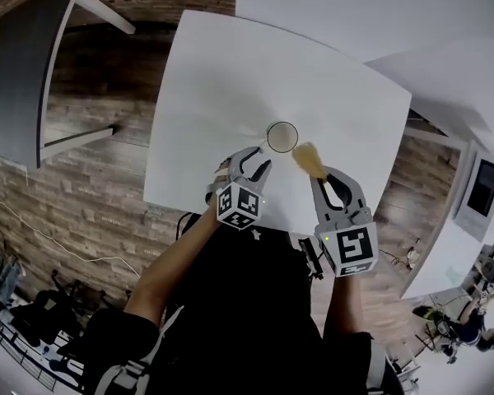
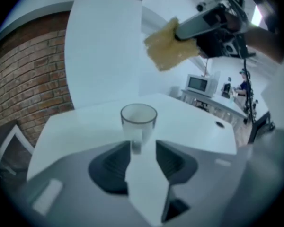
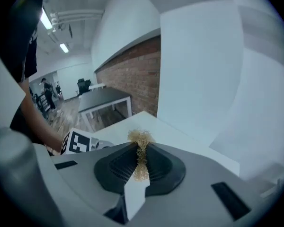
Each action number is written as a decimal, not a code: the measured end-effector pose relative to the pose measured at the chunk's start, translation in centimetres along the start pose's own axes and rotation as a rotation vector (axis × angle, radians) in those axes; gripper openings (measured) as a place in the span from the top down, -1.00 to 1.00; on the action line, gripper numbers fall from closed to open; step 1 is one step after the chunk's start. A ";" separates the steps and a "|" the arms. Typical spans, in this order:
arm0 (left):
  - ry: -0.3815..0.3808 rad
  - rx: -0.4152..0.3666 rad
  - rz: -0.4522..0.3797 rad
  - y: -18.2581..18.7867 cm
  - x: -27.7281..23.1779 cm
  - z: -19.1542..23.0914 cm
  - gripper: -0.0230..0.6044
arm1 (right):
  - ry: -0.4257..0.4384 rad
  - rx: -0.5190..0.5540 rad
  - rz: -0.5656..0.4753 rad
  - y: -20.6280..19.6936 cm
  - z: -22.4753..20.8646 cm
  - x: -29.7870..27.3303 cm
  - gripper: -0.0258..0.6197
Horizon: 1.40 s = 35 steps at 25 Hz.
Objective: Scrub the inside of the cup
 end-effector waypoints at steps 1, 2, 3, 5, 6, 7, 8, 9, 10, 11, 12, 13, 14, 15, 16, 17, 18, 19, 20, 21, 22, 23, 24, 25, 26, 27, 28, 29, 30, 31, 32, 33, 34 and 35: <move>0.004 0.009 -0.008 0.2 0.6 0.2 0.41 | -0.022 -0.053 -0.070 0.6 0.0 0.8 0.83; 0.015 0.005 -0.020 0.4 1.3 0.4 0.41 | -0.038 -0.106 -0.134 1.1 0.1 1.5 0.83; 0.034 -0.010 -0.040 0.9 2.2 0.6 0.41 | -0.046 -0.157 -0.194 1.6 0.2 2.2 0.83; 0.082 -0.048 -0.105 2.7 4.5 1.2 0.41 | -0.067 -0.241 -0.309 2.5 0.3 3.7 0.83; 0.101 -0.055 -0.147 3.9 5.7 1.5 0.41 | -0.086 -0.273 -0.361 3.0 0.2 4.4 0.83; 0.117 -0.054 -0.193 5.1 7.0 1.7 0.41 | -0.107 -0.299 -0.405 3.3 0.2 5.0 0.83; 0.130 -0.050 -0.243 6.4 8.3 1.9 0.41 | -0.124 -0.321 -0.439 3.6 0.1 5.6 0.83; 0.141 -0.051 -0.293 7.8 9.7 2.1 0.42 | -0.135 -0.339 -0.464 3.7 0.1 6.0 0.83; 0.150 -0.060 -0.342 9.1 10.9 2.1 0.45 | -0.141 -0.353 -0.484 3.8 0.2 6.4 0.83; 0.157 -0.079 -0.387 10.3 12.1 2.1 0.52 | -0.146 -0.364 -0.499 3.8 0.3 6.7 0.83; 0.161 -0.101 -0.425 11.3 13.1 1.9 0.63 | -0.151 -0.370 -0.513 3.8 0.4 7.1 0.83; 0.160 -0.118 -0.452 12.0 13.9 1.7 0.76 | -0.158 -0.371 -0.526 3.9 0.4 7.5 0.83; 0.157 -0.127 -0.471 12.6 14.5 1.5 0.86 | -0.167 -0.369 -0.538 4.0 0.4 7.9 0.83; 0.156 -0.131 -0.485 13.0 15.0 1.3 0.91 | -0.177 -0.368 -0.550 4.1 0.4 8.3 0.83; 0.160 -0.136 -0.496 13.4 15.4 1.2 0.91 | -0.187 -0.367 -0.560 4.2 0.4 8.5 0.83; 0.167 -0.143 -0.506 13.7 15.8 1.2 0.91 | -0.195 -0.366 -0.568 4.3 0.4 8.7 0.83; 0.176 -0.151 -0.514 14.0 16.2 1.1 0.92 | -0.201 -0.365 -0.574 4.5 0.5 8.8 0.83; 0.186 -0.159 -0.520 14.2 16.5 1.1 0.92 | -0.207 -0.363 -0.576 4.6 0.6 8.8 0.83; 0.194 -0.166 -0.525 14.4 16.8 1.0 0.92 | -0.213 -0.362 -0.576 4.7 0.7 8.8 0.83; 0.198 -0.169 -0.531 14.6 17.1 0.9 0.92 | -0.221 -0.361 -0.573 4.7 0.8 8.8 0.83; 0.198 -0.168 -0.538 14.7 17.2 0.8 0.92 | -0.227 -0.360 -0.572 4.7 0.8 8.7 0.83; 0.196 -0.166 -0.544 14.9 17.4 0.7 0.92 | -0.230 -0.357 -0.572 4.8 1.0 8.7 0.83; 0.191 -0.162 -0.550 15.0 17.4 0.5 0.92 | -0.233 -0.352 -0.574 4.8 1.1 8.7 0.83; 0.185 -0.158 -0.555 15.1 17.5 0.4 0.92 | -0.234 -0.347 -0.577 4.9 1.2 8.7 0.83; 0.179 -0.153 -0.561 15.2 17.6 0.3 0.92 | -0.235 -0.343 -0.580 5.0 1.3 8.7 0.83; 0.173 -0.149 -0.566 15.3 17.6 0.3 0.92 | -0.237 -0.340 -0.581 5.0 1.4 8.6 0.83; 0.167 -0.144 -0.570 15.4 17.7 0.3 0.92 | -0.241 -0.337 -0.582 5.1 1.5 8.6 0.83; 0.163 -0.139 -0.573 15.5 17.8 0.4 0.92 | -0.247 -0.332 -0.583 5.1 1.6 8.5 0.83; 0.159 -0.132 -0.574 15.5 17.8 0.5 0.92 | -0.254 -0.328 -0.584 5.1 1.6 8.5 0.83; 0.157 -0.126 -0.575 15.6 17.9 0.6 0.92 | -0.259 -0.326 -0.589 5.1 1.7 8.5 0.83; 0.155 -0.120 -0.577 15.7 18.0 0.7 0.92 | -0.263 -0.328 -0.595 5.3 1.8 8.5 0.83; 0.153 -0.117 -0.581 15.7 18.2 0.7 0.92 | -0.264 -0.331 -0.602 5.4 1.9 8.5 0.83; 0.152 -0.114 -0.584 15.8 18.4 0.8 0.92 | -0.267 -0.332 -0.605 5.5 2.0 8.5 0.83; 0.152 -0.114 -0.586 15.8 18.5 0.8 0.92 | -0.273 -0.330 -0.602 5.5 2.0 8.5 0.83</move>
Point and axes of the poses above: the fingertips, and each gripper's own axes: x backward along the fingers, z to its left, y out of its top, the point moved 1 cm from there along x, backward along the fingers, and after that the axes turned 3 degrees about -y, right-handed, at the moved point
